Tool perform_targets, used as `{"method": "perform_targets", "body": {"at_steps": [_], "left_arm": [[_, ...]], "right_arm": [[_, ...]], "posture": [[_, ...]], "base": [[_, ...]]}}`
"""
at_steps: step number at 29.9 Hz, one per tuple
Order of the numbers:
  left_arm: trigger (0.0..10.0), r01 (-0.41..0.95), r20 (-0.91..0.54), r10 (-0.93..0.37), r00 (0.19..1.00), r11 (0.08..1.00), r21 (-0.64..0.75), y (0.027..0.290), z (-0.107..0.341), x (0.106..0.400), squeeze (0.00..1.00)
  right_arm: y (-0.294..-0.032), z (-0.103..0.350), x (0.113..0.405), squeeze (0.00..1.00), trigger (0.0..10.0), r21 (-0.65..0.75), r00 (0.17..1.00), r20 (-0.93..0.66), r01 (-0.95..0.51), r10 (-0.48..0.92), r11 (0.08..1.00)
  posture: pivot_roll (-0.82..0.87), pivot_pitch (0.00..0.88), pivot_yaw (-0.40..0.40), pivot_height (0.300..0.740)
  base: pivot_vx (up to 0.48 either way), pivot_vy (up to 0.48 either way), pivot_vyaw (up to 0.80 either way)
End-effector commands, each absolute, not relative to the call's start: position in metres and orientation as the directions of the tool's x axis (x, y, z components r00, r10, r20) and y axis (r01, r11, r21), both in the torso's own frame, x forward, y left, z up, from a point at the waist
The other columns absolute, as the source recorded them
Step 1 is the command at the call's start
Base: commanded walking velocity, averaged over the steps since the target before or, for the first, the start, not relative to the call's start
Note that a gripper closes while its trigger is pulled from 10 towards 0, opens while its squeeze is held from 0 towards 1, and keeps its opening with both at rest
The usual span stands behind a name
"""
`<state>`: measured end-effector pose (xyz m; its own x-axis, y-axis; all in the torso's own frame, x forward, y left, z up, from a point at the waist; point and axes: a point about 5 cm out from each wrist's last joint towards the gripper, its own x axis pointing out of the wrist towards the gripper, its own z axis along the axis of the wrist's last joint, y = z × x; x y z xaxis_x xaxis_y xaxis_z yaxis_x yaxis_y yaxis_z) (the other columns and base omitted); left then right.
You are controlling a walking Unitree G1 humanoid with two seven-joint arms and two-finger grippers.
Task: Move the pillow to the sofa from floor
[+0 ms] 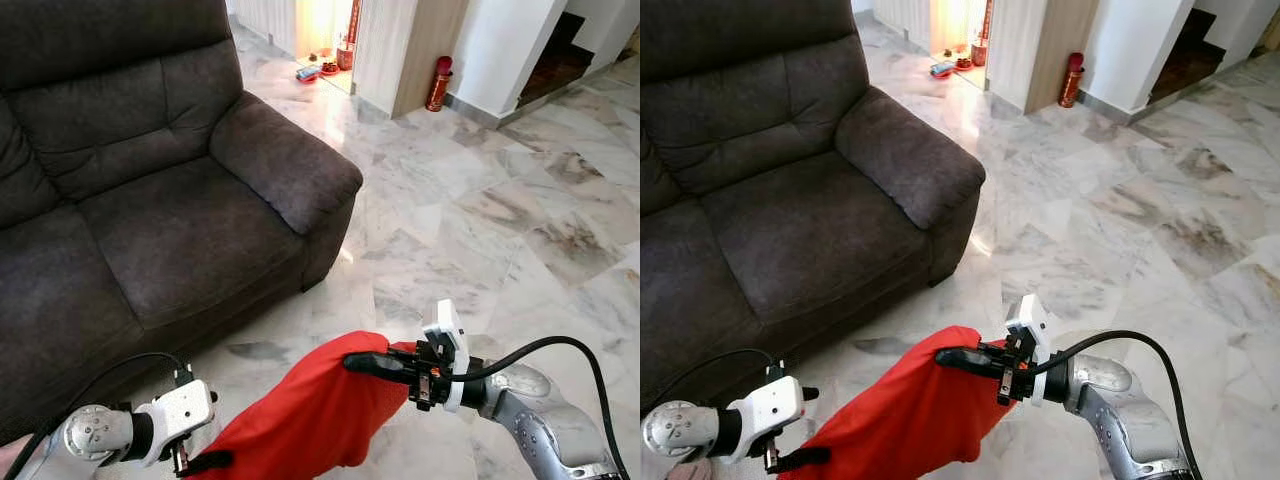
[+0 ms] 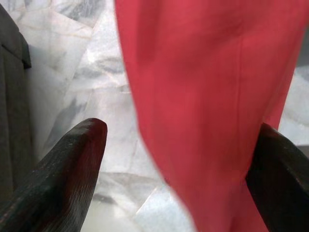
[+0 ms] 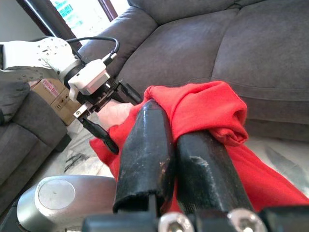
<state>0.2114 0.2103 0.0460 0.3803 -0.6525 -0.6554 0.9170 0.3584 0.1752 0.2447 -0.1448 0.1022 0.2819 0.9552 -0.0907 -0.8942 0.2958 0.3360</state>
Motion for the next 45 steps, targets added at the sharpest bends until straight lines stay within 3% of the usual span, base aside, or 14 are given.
{"method": "perform_targets", "body": {"at_steps": [1,13,17,20,21,22,23,32,45], "left_arm": [[10.0,0.922,-0.657,-0.661,0.362,0.356,0.150,0.209,0.041,0.208,0.00],[10.0,0.941,-0.691,-0.678,0.250,0.338,0.009,0.210,0.028,0.188,0.00],[10.0,0.947,-0.744,-0.654,0.138,0.307,-0.094,0.218,0.020,0.174,0.00],[10.0,0.954,-0.776,-0.623,0.100,0.281,-0.102,0.221,0.015,0.166,0.00],[3.1,0.955,-0.778,-0.617,0.117,0.284,-0.082,0.221,0.014,0.168,0.00],[3.1,0.955,-0.778,-0.614,0.130,0.288,-0.067,0.221,0.013,0.169,0.00],[0.0,0.953,-0.774,-0.617,0.143,0.297,-0.060,0.220,0.013,0.170,0.00],[0.0,0.940,-0.730,-0.639,0.244,0.340,0.017,0.213,0.013,0.184,0.00],[0.0,0.943,-0.748,-0.621,0.236,0.333,0.020,0.218,0.012,0.183,0.00]], "right_arm": [[-0.138,0.134,0.250,0.00,10.0,0.236,0.245,0.023,-0.943,0.969,0.233],[-0.139,0.132,0.252,0.00,10.0,0.239,0.252,0.016,-0.941,0.968,0.241],[-0.138,0.132,0.253,0.00,10.0,0.240,0.253,0.015,-0.940,0.967,0.242],[-0.138,0.132,0.254,0.00,10.0,0.239,0.256,0.016,-0.940,0.967,0.245],[-0.138,0.132,0.254,0.00,10.0,0.240,0.256,0.017,-0.939,0.967,0.245],[-0.138,0.132,0.254,0.00,10.0,0.240,0.256,0.017,-0.939,0.967,0.245],[-0.138,0.132,0.254,0.00,10.0,0.241,0.256,0.018,-0.939,0.966,0.244],[-0.140,0.134,0.254,0.00,10.0,0.239,0.264,0.022,-0.938,0.964,0.251],[-0.140,0.132,0.255,0.00,10.0,0.241,0.274,0.022,-0.935,0.961,0.261]], "posture": [[0.04,0.068,-0.060,0.740],[0.05,0.066,-0.061,0.740],[0.05,0.066,-0.061,0.740],[0.05,0.066,-0.062,0.740],[0.05,0.066,-0.062,0.740],[0.05,0.066,-0.062,0.740],[0.05,0.067,-0.064,0.740],[0.04,0.066,-0.063,0.740],[0.04,0.068,-0.063,0.740]], "base": [[0.000,0.000,0.00],[0.000,0.000,0.00],[0.000,0.000,0.00],[0.000,0.000,0.00],[0.000,0.000,0.00],[0.000,0.000,0.00],[0.000,0.000,0.00],[0.000,0.000,0.00],[0.000,0.000,0.00]]}}
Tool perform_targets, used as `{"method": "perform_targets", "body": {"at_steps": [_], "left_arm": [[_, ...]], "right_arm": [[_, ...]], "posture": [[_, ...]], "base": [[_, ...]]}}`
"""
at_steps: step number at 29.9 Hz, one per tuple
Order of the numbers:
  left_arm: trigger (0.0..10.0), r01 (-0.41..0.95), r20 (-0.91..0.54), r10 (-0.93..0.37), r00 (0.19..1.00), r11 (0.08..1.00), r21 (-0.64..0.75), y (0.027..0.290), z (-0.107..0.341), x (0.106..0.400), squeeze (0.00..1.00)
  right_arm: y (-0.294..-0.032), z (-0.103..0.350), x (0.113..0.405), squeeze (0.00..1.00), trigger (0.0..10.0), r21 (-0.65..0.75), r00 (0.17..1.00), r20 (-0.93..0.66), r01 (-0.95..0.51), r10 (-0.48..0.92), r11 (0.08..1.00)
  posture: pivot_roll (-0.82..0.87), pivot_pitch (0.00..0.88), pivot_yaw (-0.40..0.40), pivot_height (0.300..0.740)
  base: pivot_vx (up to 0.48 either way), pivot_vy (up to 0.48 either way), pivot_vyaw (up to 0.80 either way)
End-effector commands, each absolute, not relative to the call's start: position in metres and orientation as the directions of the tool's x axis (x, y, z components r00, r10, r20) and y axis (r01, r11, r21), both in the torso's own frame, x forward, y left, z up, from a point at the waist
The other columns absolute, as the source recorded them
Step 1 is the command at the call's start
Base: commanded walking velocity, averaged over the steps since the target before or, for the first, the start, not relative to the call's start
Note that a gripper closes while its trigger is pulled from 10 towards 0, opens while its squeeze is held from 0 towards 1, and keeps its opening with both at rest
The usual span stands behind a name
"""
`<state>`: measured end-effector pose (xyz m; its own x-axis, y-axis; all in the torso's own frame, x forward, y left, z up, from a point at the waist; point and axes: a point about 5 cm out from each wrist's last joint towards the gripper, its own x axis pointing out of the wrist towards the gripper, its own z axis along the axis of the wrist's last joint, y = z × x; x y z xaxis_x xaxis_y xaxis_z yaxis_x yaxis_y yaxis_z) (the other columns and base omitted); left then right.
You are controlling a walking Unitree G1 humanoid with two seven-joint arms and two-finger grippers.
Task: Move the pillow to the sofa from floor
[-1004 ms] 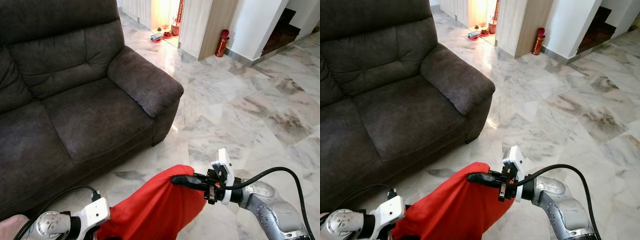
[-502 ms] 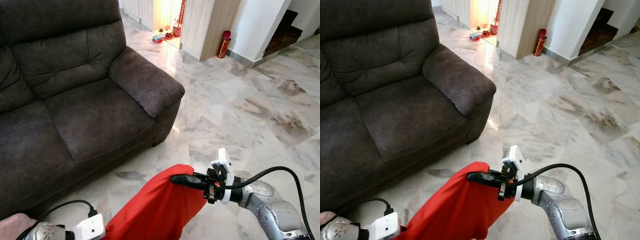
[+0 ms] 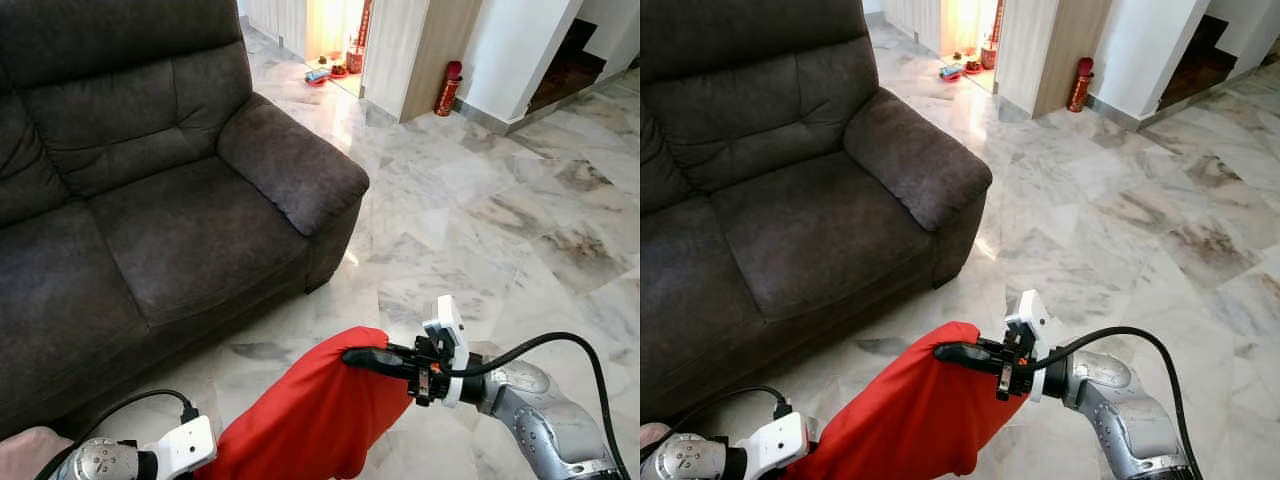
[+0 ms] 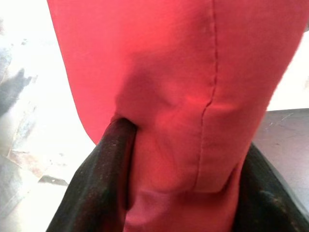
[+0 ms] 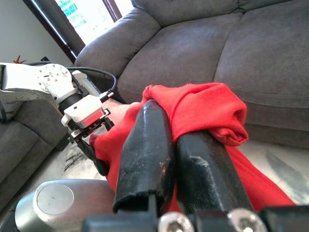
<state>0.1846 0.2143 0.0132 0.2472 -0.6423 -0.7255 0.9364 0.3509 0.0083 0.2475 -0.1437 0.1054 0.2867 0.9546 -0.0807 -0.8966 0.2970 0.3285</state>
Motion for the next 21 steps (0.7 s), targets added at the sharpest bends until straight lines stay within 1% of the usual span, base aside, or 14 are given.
{"method": "perform_targets", "body": {"at_steps": [1,5,14,21], "left_arm": [[0.0,0.943,-0.748,-0.619,0.238,0.333,0.025,0.218,0.012,0.183,0.00],[0.0,0.940,-0.743,-0.619,0.255,0.340,0.040,0.218,0.015,0.187,0.00],[0.0,0.918,-0.699,-0.633,0.332,0.387,0.087,0.217,0.023,0.197,0.00],[0.0,0.911,-0.662,-0.660,0.356,0.402,0.089,0.210,0.028,0.201,0.00]], "right_arm": [[-0.140,0.132,0.255,0.00,10.0,0.241,0.276,0.021,-0.934,0.961,0.263],[-0.140,0.132,0.255,0.00,10.0,0.242,0.283,0.021,-0.932,0.959,0.269],[-0.141,0.130,0.256,0.00,10.0,0.243,0.297,0.019,-0.928,0.955,0.284],[-0.141,0.127,0.256,0.00,10.0,0.248,0.316,0.018,-0.921,0.949,0.301]], "posture": [[0.04,0.068,-0.063,0.740],[0.04,0.068,-0.063,0.740],[0.04,0.068,-0.062,0.740],[0.04,0.067,-0.059,0.740]], "base": [[0.000,0.000,0.00],[0.000,0.000,0.00],[0.000,0.000,0.00],[0.000,0.000,0.00]]}}
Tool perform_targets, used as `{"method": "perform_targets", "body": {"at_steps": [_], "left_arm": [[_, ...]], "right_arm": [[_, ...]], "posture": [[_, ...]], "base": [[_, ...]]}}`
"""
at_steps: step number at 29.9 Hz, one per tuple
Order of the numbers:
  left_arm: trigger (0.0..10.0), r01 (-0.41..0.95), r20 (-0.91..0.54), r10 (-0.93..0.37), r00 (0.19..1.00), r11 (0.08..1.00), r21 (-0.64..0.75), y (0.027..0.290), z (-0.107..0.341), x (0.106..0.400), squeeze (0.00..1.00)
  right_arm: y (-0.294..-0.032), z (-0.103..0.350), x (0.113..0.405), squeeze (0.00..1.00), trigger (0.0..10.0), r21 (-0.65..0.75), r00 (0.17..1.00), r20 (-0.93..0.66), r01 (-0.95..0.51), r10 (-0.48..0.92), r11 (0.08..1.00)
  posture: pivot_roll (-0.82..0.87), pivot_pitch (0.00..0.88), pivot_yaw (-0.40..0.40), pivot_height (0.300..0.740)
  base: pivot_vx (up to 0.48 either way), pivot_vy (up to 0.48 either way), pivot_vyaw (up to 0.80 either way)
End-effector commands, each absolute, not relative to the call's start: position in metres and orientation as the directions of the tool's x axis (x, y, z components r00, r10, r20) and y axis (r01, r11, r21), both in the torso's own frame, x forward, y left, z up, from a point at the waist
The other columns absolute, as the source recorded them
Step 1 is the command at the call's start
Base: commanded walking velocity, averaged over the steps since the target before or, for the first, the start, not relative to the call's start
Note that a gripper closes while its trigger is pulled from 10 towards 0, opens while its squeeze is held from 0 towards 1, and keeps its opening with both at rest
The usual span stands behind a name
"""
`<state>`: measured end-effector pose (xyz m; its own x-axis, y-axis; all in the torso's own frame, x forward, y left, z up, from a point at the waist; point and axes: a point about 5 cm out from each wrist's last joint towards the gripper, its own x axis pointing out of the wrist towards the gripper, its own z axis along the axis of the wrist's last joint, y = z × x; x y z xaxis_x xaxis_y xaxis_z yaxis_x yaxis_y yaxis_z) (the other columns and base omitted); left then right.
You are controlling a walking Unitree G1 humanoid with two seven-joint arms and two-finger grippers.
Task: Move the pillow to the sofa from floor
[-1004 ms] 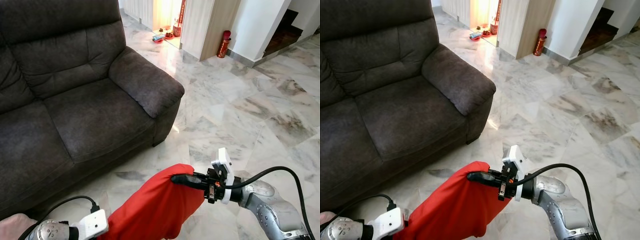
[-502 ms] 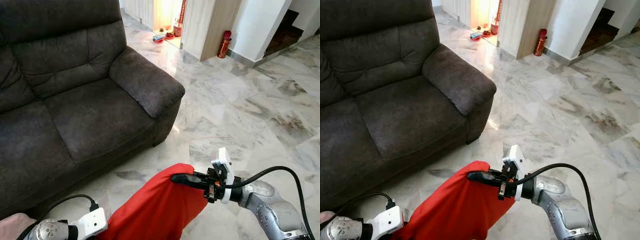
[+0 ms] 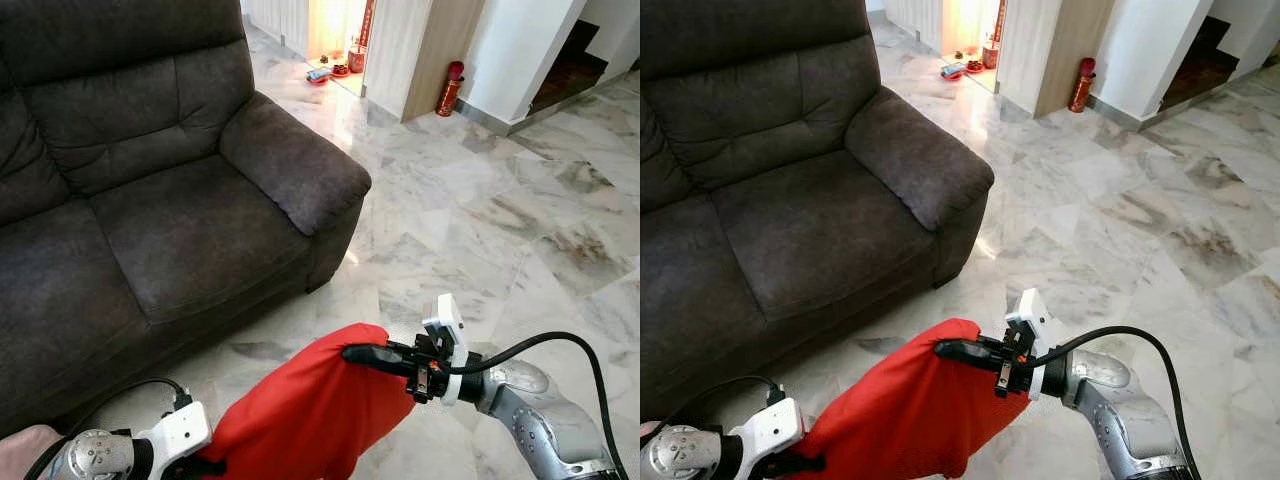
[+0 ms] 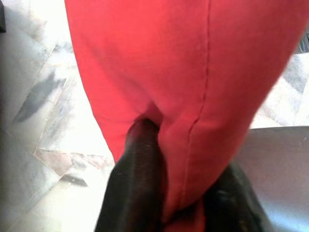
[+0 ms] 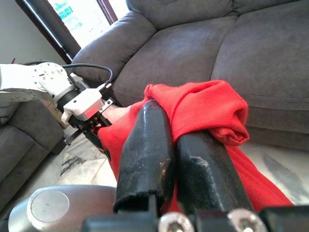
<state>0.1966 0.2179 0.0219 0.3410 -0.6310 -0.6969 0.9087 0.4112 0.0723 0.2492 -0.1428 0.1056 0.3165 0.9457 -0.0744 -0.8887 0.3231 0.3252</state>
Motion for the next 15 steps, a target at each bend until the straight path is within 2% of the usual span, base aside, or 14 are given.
{"method": "perform_targets", "body": {"at_steps": [1,6,7,8,11,12,13,14,15], "left_arm": [[0.0,0.905,-0.646,-0.666,0.373,0.414,0.097,0.209,0.030,0.203,0.00],[0.0,0.883,-0.603,-0.674,0.427,0.453,0.119,0.207,0.036,0.209,0.00],[0.0,0.870,-0.584,-0.672,0.455,0.474,0.134,0.207,0.039,0.212,0.00],[0.0,0.843,-0.534,-0.673,0.512,0.513,0.161,0.207,0.048,0.220,0.00],[0.0,0.749,-0.441,-0.615,0.654,0.605,0.268,0.209,0.063,0.238,0.00],[4.2,0.712,-0.395,-0.598,0.697,0.642,0.285,0.208,0.069,0.244,0.00],[10.0,0.666,-0.340,-0.574,0.745,0.677,0.313,0.206,0.077,0.251,0.00],[10.0,0.592,-0.249,-0.538,0.806,0.744,0.309,0.201,0.090,0.261,0.00],[10.0,0.570,-0.215,-0.528,0.821,0.765,0.300,0.198,0.095,0.265,0.00]], "right_arm": [[-0.141,0.127,0.257,0.00,10.0,0.249,0.325,0.018,-0.917,0.946,0.310],[-0.142,0.126,0.258,0.00,10.0,0.247,0.352,0.017,-0.909,0.936,0.337],[-0.143,0.125,0.259,0.00,10.0,0.243,0.364,0.017,-0.905,0.931,0.349],[-0.145,0.124,0.264,0.00,10.0,0.231,0.417,0.009,-0.885,0.909,0.404],[-0.148,0.122,0.272,0.00,10.0,0.194,0.491,-0.015,-0.853,0.871,0.485],[-0.150,0.120,0.277,0.00,10.0,0.187,0.537,-0.032,-0.825,0.843,0.533],[-0.152,0.118,0.282,0.00,10.0,0.160,0.583,-0.043,-0.798,0.811,0.581],[-0.156,0.117,0.289,0.00,10.0,0.121,0.673,-0.049,-0.730,0.738,0.673],[-0.158,0.116,0.292,0.00,10.0,0.121,0.708,-0.048,-0.696,0.705,0.707]], "posture": [[0.04,0.067,-0.059,0.740],[0.04,0.062,-0.057,0.740],[0.04,0.060,-0.057,0.740],[0.04,0.056,-0.057,0.740],[0.04,0.051,-0.058,0.740],[0.04,0.051,-0.058,0.740],[0.04,0.049,-0.059,0.740],[0.04,0.045,-0.060,0.740],[0.04,0.044,-0.060,0.740]], "base": [[0.000,0.000,0.00],[0.000,0.000,0.00],[0.000,0.000,0.00],[0.000,0.000,0.00],[0.000,0.000,0.00],[0.000,0.000,0.00],[0.000,0.000,0.00],[0.000,0.000,0.00],[0.000,0.000,0.00]]}}
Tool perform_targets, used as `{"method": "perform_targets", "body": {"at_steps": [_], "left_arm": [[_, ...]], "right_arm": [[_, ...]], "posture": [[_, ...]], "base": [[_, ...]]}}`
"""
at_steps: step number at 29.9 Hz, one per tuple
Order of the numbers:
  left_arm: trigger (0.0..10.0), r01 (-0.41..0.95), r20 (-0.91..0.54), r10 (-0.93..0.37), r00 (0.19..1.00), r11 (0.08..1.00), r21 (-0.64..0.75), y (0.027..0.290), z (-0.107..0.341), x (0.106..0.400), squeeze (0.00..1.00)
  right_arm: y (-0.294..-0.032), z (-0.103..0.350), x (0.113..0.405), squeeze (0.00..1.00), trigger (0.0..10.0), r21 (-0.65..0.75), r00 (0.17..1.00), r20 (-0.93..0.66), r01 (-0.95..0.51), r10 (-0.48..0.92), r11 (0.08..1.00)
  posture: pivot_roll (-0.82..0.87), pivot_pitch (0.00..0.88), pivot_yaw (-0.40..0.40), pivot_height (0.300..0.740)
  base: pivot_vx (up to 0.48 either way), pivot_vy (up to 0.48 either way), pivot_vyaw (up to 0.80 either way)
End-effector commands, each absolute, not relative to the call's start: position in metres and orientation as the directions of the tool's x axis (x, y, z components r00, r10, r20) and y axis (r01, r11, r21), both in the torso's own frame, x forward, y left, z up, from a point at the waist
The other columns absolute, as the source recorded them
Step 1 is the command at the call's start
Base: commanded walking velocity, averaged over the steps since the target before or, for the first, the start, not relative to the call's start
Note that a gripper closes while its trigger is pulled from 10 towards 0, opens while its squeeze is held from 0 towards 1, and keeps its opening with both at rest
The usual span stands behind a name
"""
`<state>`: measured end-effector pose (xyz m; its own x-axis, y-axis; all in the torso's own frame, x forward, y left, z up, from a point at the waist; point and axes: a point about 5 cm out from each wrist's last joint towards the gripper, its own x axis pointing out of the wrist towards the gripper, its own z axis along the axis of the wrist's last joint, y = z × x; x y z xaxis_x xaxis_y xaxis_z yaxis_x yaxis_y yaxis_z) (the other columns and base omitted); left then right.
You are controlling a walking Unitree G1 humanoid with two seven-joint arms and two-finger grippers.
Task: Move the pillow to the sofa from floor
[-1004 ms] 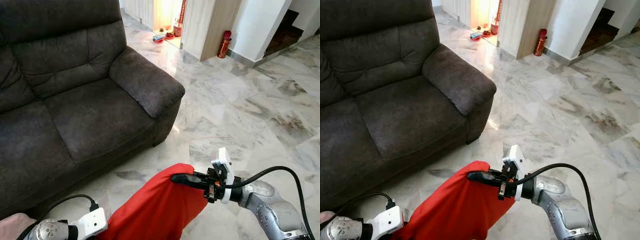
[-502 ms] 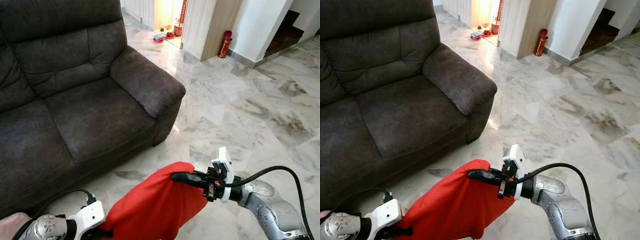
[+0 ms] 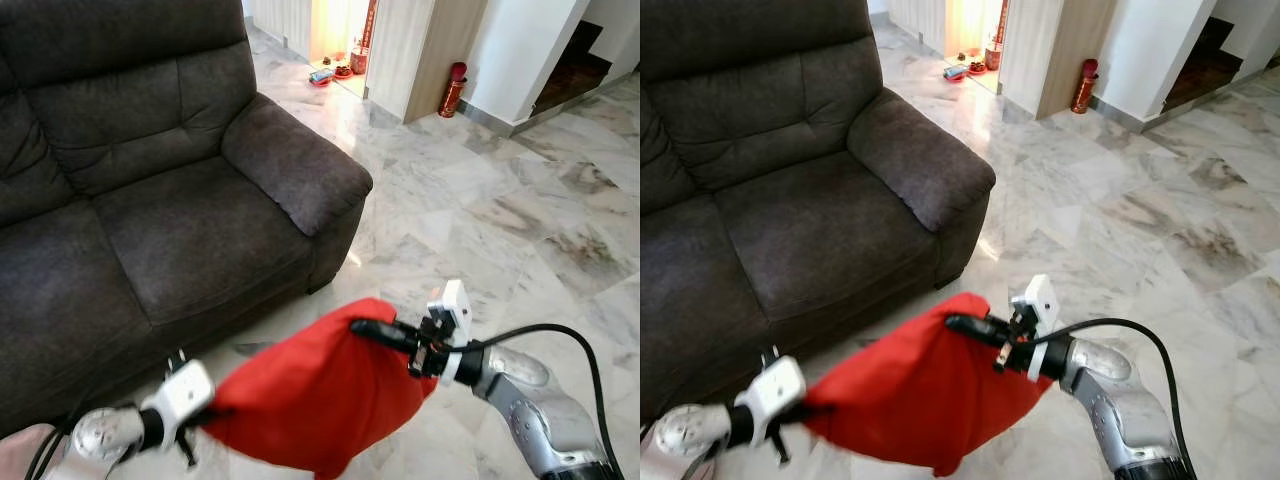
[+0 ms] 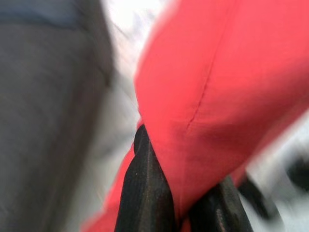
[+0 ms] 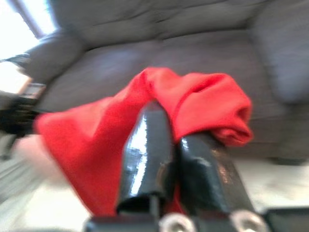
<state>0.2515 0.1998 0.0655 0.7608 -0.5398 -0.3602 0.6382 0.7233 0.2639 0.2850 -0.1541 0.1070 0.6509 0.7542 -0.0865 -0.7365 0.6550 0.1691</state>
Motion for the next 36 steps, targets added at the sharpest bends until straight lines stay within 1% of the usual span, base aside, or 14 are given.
{"method": "perform_targets", "body": {"at_steps": [1,2,4,7,8,9,14,18,21,24,27,30,33,36], "left_arm": [[10.0,0.561,-0.197,-0.525,0.828,0.775,0.291,0.196,0.098,0.266,0.00],[10.0,0.531,-0.162,-0.506,0.847,0.796,0.291,0.192,0.103,0.270,0.00],[10.0,0.463,-0.080,-0.459,0.885,0.848,0.260,0.184,0.113,0.278,0.00],[10.0,0.375,0.002,-0.384,0.923,0.902,0.216,0.177,0.124,0.286,0.00],[10.0,0.318,0.046,-0.331,0.943,0.932,0.174,0.174,0.131,0.291,0.00],[10.0,0.302,0.055,-0.315,0.948,0.939,0.164,0.173,0.132,0.293,0.00],[10.0,0.231,0.104,-0.244,0.964,0.966,0.117,0.159,0.142,0.301,0.00],[10.0,0.203,0.144,-0.224,0.964,0.968,0.149,0.152,0.151,0.304,0.00],[10.0,0.194,0.179,-0.216,0.960,0.972,0.134,0.148,0.158,0.307,0.00],[10.0,0.182,0.203,-0.213,0.956,0.970,0.162,0.142,0.163,0.310,0.00],[10.0,0.212,0.204,-0.264,0.943,0.946,0.244,0.134,0.166,0.312,0.00],[10.0,0.213,0.210,-0.264,0.941,0.948,0.235,0.133,0.168,0.314,0.00],[10.0,0.213,0.213,-0.275,0.938,0.939,0.271,0.130,0.169,0.315,0.00],[10.0,0.188,0.209,-0.251,0.945,0.942,0.280,0.131,0.167,0.316,0.00]], "right_arm": [[-0.159,0.115,0.294,0.00,10.0,0.127,0.727,-0.048,-0.675,0.685,0.726],[-0.159,0.116,0.297,0.00,10.0,0.100,0.762,-0.040,-0.640,0.646,0.762],[-0.162,0.116,0.302,0.00,10.0,0.110,0.842,-0.029,-0.533,0.539,0.839],[-0.161,0.112,0.303,0.00,10.0,0.060,0.887,-0.035,-0.458,0.460,0.887],[-0.162,0.108,0.302,0.00,10.0,0.090,0.921,-0.033,-0.385,0.389,0.919],[-0.162,0.107,0.302,0.00,10.0,0.098,0.928,-0.032,-0.366,0.370,0.926],[-0.158,0.098,0.296,0.00,10.0,0.076,0.957,-0.030,-0.284,0.287,0.956],[-0.153,0.097,0.292,0.00,10.0,0.070,0.963,-0.015,-0.267,0.269,0.961],[-0.153,0.098,0.291,0.00,10.0,0.096,0.972,0.006,-0.233,0.234,0.968],[-0.153,0.102,0.291,0.00,10.0,0.119,0.981,0.042,-0.196,0.192,0.973],[-0.150,0.109,0.290,0.00,10.0,0.132,0.984,0.078,-0.172,0.162,0.976],[-0.148,0.110,0.288,0.00,10.0,0.147,0.984,0.094,-0.163,0.151,0.976],[-0.147,0.108,0.286,0.00,10.0,0.154,0.985,0.099,-0.152,0.138,0.976],[-0.147,0.108,0.287,0.00,10.0,0.156,0.986,0.104,-0.146,0.130,0.977]], "posture": [[0.04,0.044,-0.060,0.740],[0.04,0.042,-0.059,0.740],[0.04,0.040,-0.060,0.740],[0.03,0.035,-0.059,0.740],[0.03,0.032,-0.059,0.740],[0.03,0.032,-0.059,0.740],[0.03,0.032,-0.058,0.740],[0.03,0.041,-0.056,0.740],[0.03,0.044,-0.054,0.740],[0.04,0.047,-0.051,0.740],[0.03,0.047,-0.044,0.740],[0.03,0.047,-0.043,0.740],[0.04,0.042,-0.036,0.740],[0.03,0.033,-0.024,0.740]], "base": [[0.000,0.000,0.00],[0.000,0.000,0.00],[0.000,0.000,0.00],[0.000,0.000,0.00],[0.000,0.000,0.00],[0.000,0.000,0.00],[0.000,0.000,0.00],[0.000,0.000,0.00],[0.000,0.000,0.00],[0.000,0.000,0.00],[0.000,0.000,0.00],[0.000,0.000,0.00],[0.000,0.000,0.00],[0.000,0.000,0.00]]}}
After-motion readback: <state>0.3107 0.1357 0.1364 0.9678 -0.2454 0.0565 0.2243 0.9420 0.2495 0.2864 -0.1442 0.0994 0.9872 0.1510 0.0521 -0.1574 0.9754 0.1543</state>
